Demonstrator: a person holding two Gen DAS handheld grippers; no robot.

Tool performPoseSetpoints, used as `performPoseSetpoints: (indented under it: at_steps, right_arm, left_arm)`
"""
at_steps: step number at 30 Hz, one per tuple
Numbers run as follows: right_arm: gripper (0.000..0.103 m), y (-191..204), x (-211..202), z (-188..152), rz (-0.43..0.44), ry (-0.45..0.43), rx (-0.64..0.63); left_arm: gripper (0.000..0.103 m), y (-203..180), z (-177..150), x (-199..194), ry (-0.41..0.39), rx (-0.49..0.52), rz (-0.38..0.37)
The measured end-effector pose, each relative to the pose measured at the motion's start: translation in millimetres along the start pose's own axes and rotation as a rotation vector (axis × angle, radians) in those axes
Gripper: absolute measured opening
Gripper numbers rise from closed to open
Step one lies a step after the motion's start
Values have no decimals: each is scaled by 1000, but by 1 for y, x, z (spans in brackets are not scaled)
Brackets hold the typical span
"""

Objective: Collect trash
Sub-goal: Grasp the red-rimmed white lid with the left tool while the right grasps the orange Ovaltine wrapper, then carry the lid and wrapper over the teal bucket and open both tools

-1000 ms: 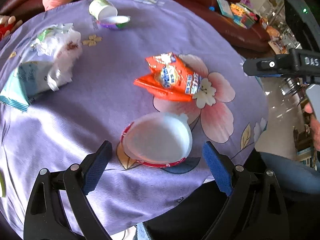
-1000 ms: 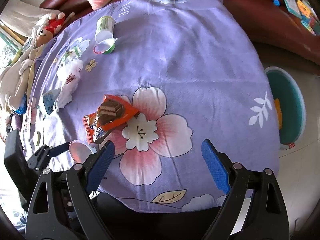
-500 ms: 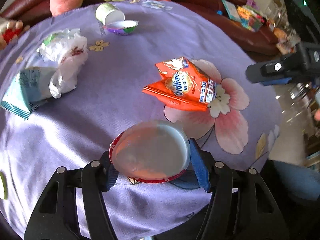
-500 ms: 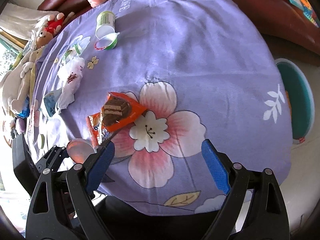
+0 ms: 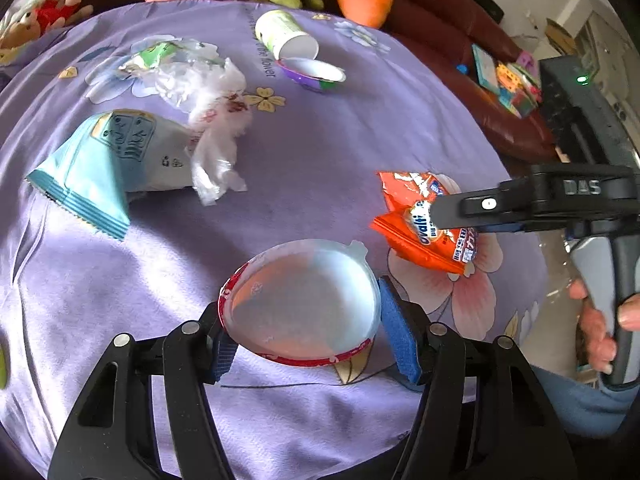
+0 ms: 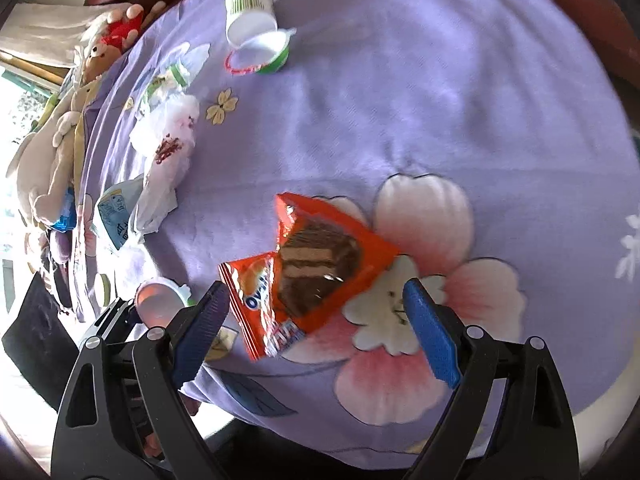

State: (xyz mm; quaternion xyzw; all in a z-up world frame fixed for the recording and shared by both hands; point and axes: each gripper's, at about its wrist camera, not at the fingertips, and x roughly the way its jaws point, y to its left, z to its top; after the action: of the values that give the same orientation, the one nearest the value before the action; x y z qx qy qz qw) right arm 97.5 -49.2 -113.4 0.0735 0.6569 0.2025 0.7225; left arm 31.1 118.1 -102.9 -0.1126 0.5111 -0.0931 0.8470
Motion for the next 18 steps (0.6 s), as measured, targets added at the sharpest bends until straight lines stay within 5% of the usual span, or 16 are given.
performPoseSetpoints:
  at_steps: [6, 7, 8, 9, 18]
  right_arm:
    - [83, -4, 9, 6, 34, -20, 29]
    - [79, -4, 8, 6, 28, -43, 13]
    - [56, -3, 8, 6, 26, -48, -1]
    - [43, -3, 8, 6, 35, -44, -5]
    - [39, -15, -17, 6, 13, -123, -27]
  left_arm:
    - [64, 2, 2, 3, 16, -5, -4]
    - [64, 3, 3, 4, 17, -5, -3]
    - [64, 3, 3, 4, 19, -5, -2]
    - [64, 3, 4, 5, 21, -6, 0]
    - [64, -9, 12, 7, 25, 8, -1]
